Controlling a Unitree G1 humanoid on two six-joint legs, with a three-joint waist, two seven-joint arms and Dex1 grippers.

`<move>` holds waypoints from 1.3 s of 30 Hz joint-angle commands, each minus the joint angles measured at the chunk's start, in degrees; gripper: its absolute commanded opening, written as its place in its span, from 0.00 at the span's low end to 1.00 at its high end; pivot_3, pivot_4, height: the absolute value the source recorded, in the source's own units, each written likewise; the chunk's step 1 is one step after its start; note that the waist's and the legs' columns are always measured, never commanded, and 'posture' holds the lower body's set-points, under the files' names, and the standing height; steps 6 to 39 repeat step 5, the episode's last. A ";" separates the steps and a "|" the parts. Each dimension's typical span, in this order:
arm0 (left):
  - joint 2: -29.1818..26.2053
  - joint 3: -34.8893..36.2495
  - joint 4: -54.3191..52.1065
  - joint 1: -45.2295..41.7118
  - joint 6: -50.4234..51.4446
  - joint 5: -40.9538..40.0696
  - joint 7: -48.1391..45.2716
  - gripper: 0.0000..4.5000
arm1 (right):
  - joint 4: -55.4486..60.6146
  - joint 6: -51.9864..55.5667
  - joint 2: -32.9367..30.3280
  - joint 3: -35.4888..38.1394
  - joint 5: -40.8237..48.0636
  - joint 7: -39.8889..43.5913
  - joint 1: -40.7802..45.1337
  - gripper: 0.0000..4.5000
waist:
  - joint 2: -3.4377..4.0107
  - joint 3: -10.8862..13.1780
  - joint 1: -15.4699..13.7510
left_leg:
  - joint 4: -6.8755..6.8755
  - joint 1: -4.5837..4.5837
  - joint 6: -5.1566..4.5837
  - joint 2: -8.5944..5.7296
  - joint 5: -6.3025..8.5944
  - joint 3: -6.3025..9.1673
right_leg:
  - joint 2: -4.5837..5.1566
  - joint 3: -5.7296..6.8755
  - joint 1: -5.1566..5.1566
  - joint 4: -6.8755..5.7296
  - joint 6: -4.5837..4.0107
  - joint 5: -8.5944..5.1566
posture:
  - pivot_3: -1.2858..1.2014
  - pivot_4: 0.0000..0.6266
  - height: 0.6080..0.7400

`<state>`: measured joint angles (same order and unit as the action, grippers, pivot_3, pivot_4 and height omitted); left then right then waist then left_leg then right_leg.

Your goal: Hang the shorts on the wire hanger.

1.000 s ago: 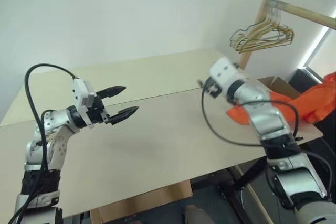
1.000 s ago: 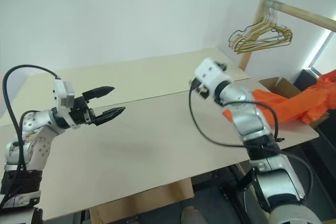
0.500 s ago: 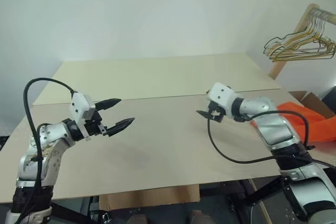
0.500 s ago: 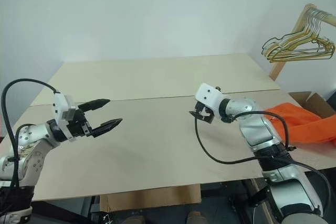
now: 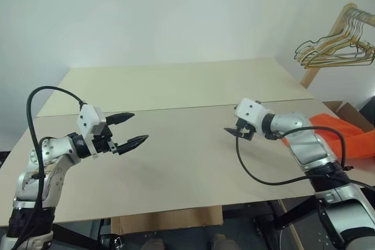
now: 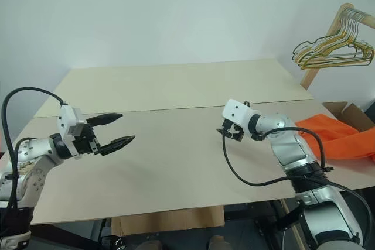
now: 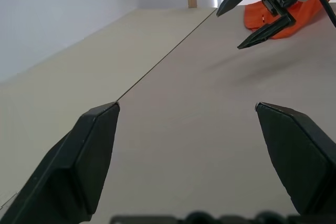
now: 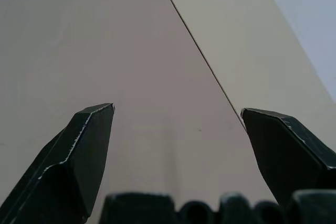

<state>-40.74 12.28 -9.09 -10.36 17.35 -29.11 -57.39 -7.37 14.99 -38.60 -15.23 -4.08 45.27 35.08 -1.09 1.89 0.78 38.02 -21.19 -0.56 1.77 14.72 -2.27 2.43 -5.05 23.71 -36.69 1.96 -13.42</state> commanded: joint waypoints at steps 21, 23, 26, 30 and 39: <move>-1.18 -0.24 -0.02 1.02 -1.82 2.38 -0.22 1.00 | 1.32 -1.56 -0.41 1.88 -0.18 1.58 0.49 1.00 | 0.00 0.00 0.00 | 0.00 -0.01 0.00 0.00 0.00 0.00 | 0.00 -0.01 0.00 0.01 0.00 0.00 | 0.55 0.00 1.00; -1.18 -0.24 -0.02 1.02 -1.82 2.38 -0.22 1.00 | 1.32 -1.56 -0.41 1.88 -0.18 1.58 0.49 1.00 | 0.00 0.00 0.00 | 0.00 -0.01 0.00 0.00 0.00 0.00 | 0.00 -0.01 0.00 0.01 0.00 0.00 | 0.55 0.00 1.00; -1.18 -0.24 -0.02 1.02 -1.82 2.38 -0.22 1.00 | 1.32 -1.56 -0.41 1.88 -0.18 1.58 0.49 1.00 | 0.00 0.00 0.00 | 0.00 -0.01 0.00 0.00 0.00 0.00 | 0.00 -0.01 0.00 0.01 0.00 0.00 | 0.55 0.00 1.00; -1.18 -0.24 -0.02 1.02 -1.82 2.38 -0.22 1.00 | 1.32 -1.56 -0.41 1.88 -0.18 1.58 0.49 1.00 | 0.00 0.00 0.00 | 0.00 -0.01 0.00 0.00 0.00 0.00 | 0.00 -0.01 0.00 0.01 0.00 0.00 | 0.55 0.00 1.00; -1.18 -0.24 -0.02 1.02 -1.82 2.38 -0.22 1.00 | 1.32 -1.56 -0.41 1.88 -0.18 1.58 0.49 1.00 | 0.00 0.00 0.00 | 0.00 -0.01 0.00 0.00 0.00 0.00 | 0.00 -0.01 0.00 0.01 0.00 0.00 | 0.55 0.00 1.00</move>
